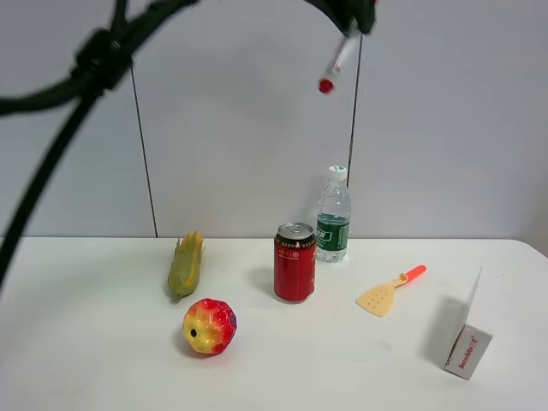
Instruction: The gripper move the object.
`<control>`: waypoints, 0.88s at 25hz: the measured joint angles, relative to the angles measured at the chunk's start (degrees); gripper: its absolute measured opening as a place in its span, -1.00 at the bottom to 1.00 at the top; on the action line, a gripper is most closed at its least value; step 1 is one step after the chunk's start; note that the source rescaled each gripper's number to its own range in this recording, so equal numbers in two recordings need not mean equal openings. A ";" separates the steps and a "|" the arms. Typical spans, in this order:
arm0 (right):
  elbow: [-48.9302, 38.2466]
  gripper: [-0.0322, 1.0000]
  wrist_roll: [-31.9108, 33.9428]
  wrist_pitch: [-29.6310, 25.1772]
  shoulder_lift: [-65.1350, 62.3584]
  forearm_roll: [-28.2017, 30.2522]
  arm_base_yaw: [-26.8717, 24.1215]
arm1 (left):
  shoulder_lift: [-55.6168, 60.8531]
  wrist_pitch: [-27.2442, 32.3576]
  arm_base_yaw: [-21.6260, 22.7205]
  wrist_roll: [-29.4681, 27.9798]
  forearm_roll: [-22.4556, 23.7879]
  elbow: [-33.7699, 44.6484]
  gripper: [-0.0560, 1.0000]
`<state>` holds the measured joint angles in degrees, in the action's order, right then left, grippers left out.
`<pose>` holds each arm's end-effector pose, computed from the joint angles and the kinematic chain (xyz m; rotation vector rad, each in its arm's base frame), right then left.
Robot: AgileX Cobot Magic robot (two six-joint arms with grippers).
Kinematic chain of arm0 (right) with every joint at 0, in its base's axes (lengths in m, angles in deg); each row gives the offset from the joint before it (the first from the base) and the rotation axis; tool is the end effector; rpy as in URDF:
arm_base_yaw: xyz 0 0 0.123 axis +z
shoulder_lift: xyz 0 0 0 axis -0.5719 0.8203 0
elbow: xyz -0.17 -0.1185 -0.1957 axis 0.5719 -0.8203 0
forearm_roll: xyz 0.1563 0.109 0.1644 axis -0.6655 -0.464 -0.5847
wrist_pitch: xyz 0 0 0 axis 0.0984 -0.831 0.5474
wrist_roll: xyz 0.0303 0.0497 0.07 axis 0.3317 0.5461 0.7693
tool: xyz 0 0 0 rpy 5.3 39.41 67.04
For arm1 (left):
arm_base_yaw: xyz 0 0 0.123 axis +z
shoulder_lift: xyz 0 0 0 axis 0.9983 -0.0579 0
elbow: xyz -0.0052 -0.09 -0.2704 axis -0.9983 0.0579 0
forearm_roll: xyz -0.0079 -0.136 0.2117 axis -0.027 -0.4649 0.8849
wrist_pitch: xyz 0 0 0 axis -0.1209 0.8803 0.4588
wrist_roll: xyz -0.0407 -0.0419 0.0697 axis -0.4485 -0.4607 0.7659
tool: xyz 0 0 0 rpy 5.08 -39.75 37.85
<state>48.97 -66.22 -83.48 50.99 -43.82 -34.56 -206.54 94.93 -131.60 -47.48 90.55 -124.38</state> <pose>-0.0054 0.0019 0.2767 -0.0220 2.0455 0.0233 0.3417 -0.3189 0.4386 0.6569 2.0643 -0.3144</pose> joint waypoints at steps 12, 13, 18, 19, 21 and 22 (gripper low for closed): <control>0.00 1.00 0.00 0.00 0.00 0.00 0.00 | 9.09 0.32 24.54 4.01 -3.93 13.15 -0.89; 0.00 1.00 0.00 0.00 0.00 0.00 0.00 | 9.52 0.32 26.02 4.46 -4.83 16.38 -0.89; 0.00 1.00 0.00 0.00 0.00 0.00 0.00 | 10.24 0.40 30.65 5.56 -6.41 28.15 -0.89; 0.00 1.00 0.00 0.00 0.00 0.00 0.00 | 10.24 0.35 31.42 5.95 -6.49 30.36 -0.89; 0.00 1.00 0.00 0.00 0.00 0.00 0.00 | 10.29 0.34 32.88 6.34 -6.54 34.32 -0.89; 0.00 1.00 0.00 0.00 0.00 0.00 0.00 | 10.29 0.25 33.66 6.45 -6.66 36.41 -0.89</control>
<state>48.97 -66.22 -83.48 50.99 -43.82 -34.56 -196.25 95.18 -97.94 -41.03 83.89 -87.97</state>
